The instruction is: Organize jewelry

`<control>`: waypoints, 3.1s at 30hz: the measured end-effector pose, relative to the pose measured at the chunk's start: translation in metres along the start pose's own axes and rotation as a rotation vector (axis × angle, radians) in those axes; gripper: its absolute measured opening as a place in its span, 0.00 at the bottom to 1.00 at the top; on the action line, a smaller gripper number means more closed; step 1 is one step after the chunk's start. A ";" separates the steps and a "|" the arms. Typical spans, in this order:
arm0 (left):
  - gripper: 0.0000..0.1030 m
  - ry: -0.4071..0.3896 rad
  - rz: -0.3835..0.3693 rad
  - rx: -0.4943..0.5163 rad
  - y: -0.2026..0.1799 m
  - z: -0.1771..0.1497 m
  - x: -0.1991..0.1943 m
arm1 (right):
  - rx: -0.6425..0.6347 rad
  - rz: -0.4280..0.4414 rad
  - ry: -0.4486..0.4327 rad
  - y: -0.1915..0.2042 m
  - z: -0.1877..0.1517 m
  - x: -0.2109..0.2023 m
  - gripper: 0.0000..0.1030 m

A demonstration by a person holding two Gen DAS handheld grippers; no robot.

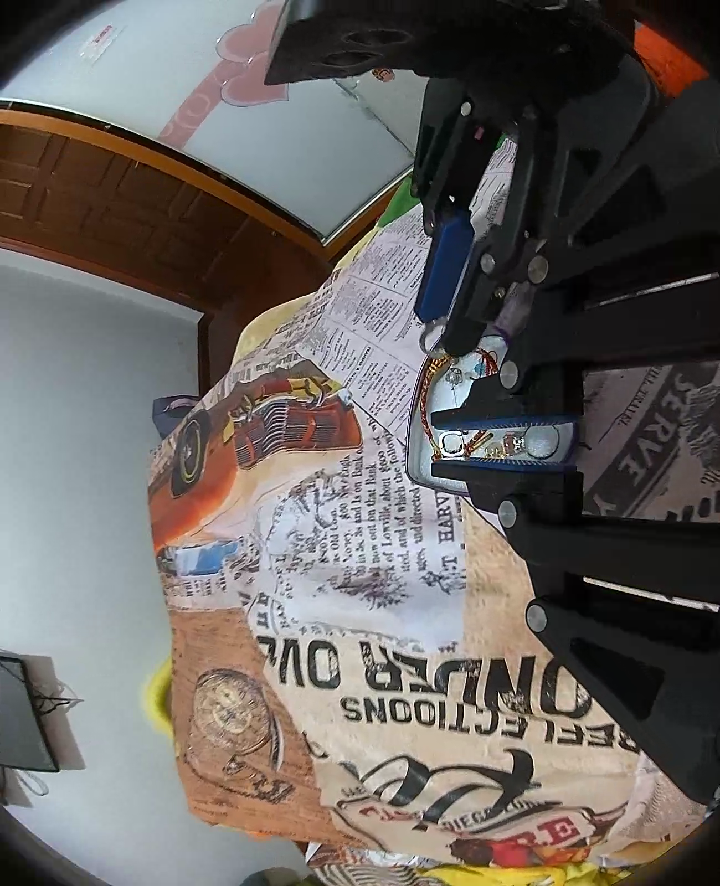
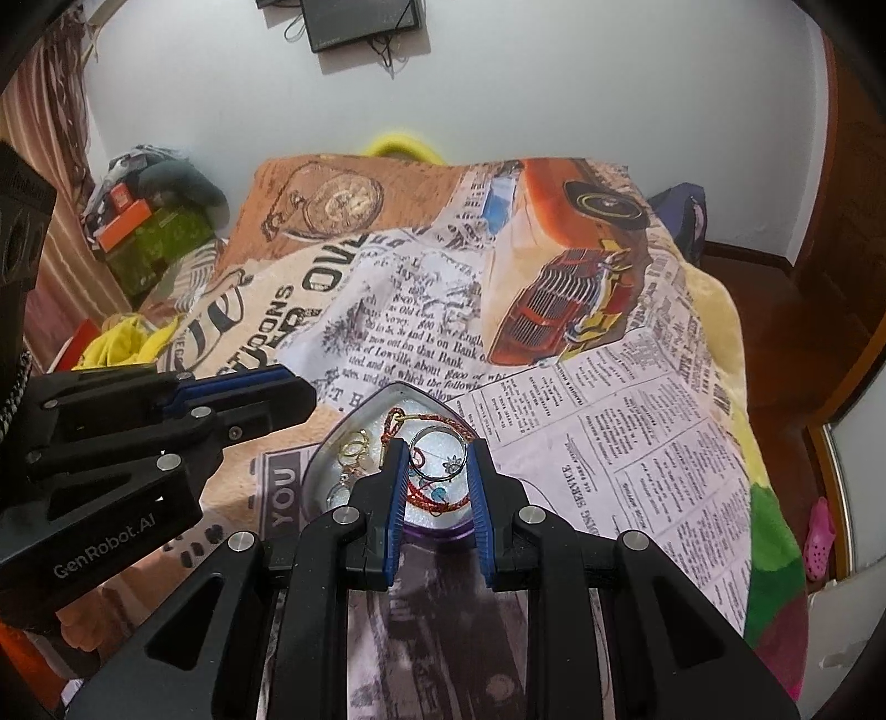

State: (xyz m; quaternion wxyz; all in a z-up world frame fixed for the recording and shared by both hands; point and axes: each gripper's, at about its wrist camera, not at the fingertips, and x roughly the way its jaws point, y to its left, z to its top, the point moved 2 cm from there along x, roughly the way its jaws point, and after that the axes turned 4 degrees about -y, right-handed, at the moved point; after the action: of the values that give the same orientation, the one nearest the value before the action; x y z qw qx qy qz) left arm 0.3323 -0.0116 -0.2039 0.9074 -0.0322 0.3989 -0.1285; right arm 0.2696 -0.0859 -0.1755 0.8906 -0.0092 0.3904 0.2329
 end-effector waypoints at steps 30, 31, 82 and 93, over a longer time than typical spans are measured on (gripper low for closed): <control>0.19 -0.031 -0.002 -0.021 0.002 0.006 -0.033 | -0.035 -0.005 0.030 0.013 0.005 -0.010 0.27; 0.22 -0.040 0.006 -0.015 0.002 0.006 -0.039 | -0.034 -0.009 0.020 0.014 0.007 -0.017 0.27; 0.99 -0.799 0.271 0.058 -0.096 -0.085 -0.375 | -0.042 -0.254 -0.778 0.101 -0.046 -0.332 1.00; 0.99 -0.788 0.269 0.059 -0.098 -0.085 -0.371 | -0.032 -0.248 -0.755 0.097 -0.049 -0.333 1.00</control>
State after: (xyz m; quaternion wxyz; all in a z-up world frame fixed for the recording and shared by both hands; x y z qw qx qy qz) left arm 0.0095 -0.0062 0.0197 0.9998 -0.0007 0.0178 0.0018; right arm -0.0005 -0.1447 0.0392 0.9927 0.0163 0.0276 0.1165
